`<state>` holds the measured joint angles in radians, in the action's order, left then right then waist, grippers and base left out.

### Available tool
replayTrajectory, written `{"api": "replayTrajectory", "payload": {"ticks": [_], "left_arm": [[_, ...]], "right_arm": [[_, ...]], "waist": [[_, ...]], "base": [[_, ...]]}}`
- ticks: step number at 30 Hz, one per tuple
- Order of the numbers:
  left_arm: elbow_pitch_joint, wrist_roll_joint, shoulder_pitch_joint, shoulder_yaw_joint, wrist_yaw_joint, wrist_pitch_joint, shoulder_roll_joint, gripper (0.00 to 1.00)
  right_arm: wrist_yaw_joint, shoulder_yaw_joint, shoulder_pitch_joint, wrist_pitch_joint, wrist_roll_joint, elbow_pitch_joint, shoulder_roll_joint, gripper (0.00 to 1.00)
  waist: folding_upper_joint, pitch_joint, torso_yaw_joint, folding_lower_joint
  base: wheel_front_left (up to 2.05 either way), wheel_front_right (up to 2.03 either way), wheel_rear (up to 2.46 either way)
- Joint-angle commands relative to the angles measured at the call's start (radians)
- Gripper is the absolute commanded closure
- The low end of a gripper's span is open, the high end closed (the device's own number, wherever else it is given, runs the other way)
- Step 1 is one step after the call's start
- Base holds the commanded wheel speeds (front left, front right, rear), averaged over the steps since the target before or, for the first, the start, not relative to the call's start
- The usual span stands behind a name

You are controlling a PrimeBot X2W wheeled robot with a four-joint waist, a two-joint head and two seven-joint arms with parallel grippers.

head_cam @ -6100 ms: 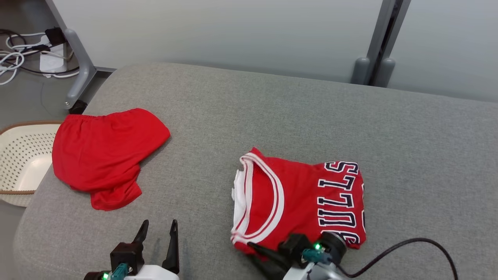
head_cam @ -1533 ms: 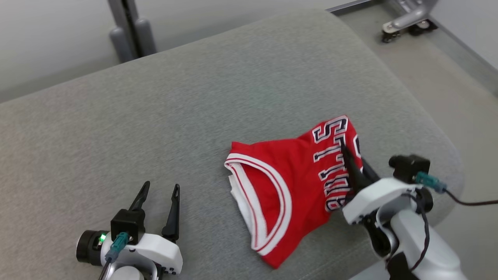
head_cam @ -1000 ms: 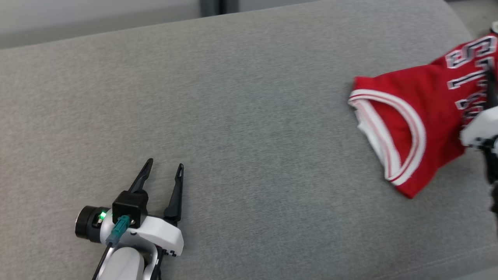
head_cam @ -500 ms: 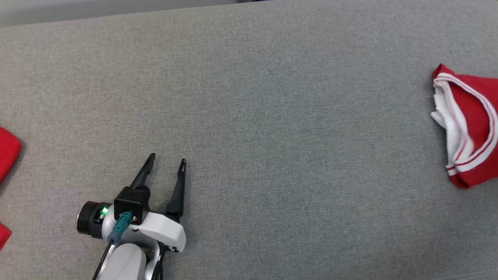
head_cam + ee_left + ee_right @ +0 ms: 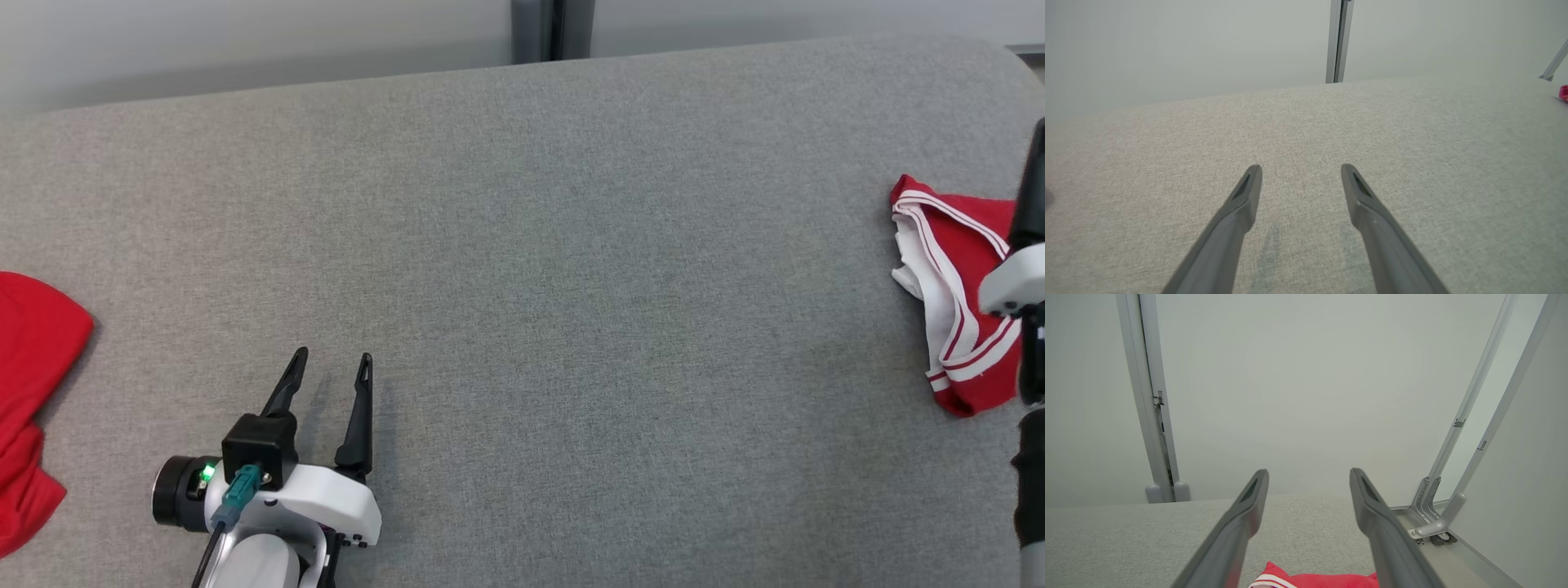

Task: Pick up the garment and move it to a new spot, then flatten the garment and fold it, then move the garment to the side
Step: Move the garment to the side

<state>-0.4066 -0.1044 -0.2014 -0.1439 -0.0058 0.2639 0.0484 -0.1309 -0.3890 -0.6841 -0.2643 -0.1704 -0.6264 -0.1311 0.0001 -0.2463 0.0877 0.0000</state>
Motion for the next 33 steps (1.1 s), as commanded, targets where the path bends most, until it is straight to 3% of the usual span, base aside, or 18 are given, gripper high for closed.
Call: {"api": "replayTrajectory", "payload": {"ticks": [1,7,18,33], "left_arm": [[-0.003,-0.013,0.012,0.008,0.010,0.000,0.005,0.00],[-0.004,-0.047,0.046,0.000,0.026,0.000,0.005,0.00],[-0.020,-0.065,0.140,0.011,0.049,0.000,0.005,0.00],[-0.022,-0.063,0.203,0.044,0.062,0.000,0.005,0.00]], "right_arm": [[0.000,0.023,0.039,0.000,0.040,0.029,0.008,0.00],[0.000,0.117,0.199,0.000,0.142,0.103,0.046,0.00],[0.000,0.181,0.420,0.000,0.192,0.139,0.076,0.00],[0.000,0.350,0.557,0.000,0.271,0.163,0.077,0.00]], "waist": [[-0.0001,0.026,-0.013,0.0000],[-0.0001,0.091,-0.056,0.0000],[-0.0001,0.206,-0.125,0.0000],[-0.0001,0.291,-0.130,0.0000]], "base": [[0.00,0.00,0.00],[0.00,0.00,0.00],[0.00,0.00,0.00],[0.00,0.00,0.00]]}}
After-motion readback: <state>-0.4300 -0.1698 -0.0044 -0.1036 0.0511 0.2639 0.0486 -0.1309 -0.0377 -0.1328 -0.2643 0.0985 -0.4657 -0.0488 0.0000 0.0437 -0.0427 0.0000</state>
